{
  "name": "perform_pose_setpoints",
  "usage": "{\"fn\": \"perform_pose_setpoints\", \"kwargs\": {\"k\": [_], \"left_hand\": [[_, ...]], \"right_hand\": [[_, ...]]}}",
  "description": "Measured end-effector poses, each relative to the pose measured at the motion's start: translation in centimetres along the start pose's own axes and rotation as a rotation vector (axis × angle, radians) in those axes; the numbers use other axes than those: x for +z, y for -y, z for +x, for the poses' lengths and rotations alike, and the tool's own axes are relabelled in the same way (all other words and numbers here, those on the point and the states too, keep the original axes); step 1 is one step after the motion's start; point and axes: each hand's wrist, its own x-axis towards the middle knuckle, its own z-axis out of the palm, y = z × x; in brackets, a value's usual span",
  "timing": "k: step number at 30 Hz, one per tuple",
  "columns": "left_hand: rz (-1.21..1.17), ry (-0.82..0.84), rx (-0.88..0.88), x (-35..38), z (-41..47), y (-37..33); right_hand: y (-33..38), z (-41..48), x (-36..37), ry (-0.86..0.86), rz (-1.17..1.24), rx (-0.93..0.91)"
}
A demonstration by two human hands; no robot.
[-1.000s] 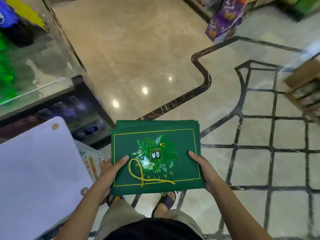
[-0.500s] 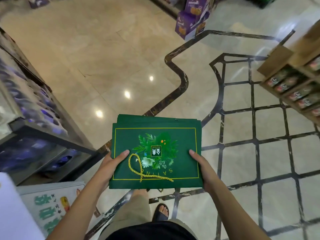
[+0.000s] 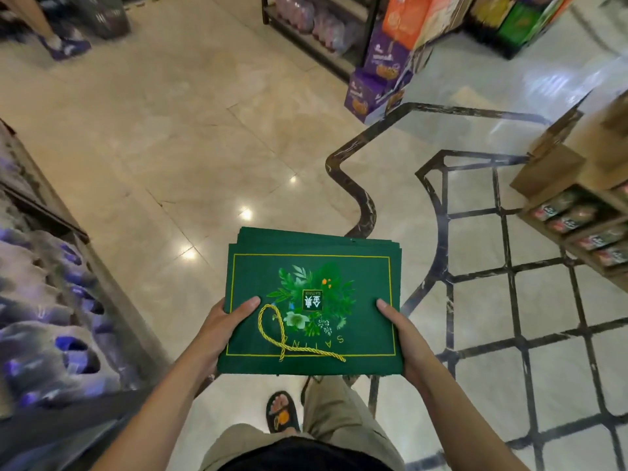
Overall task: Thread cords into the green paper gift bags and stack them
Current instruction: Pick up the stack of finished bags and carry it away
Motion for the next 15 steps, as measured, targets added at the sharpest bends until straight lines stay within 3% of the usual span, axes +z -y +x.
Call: {"fn": "perform_pose_setpoints", "kwargs": {"k": [15], "left_hand": [[-0.026, -0.086, 0.018, -0.8, 25.1, -23.3]], "right_hand": [[27.6, 25.2, 11.0, 0.086, -0.095, 0.047]]}}
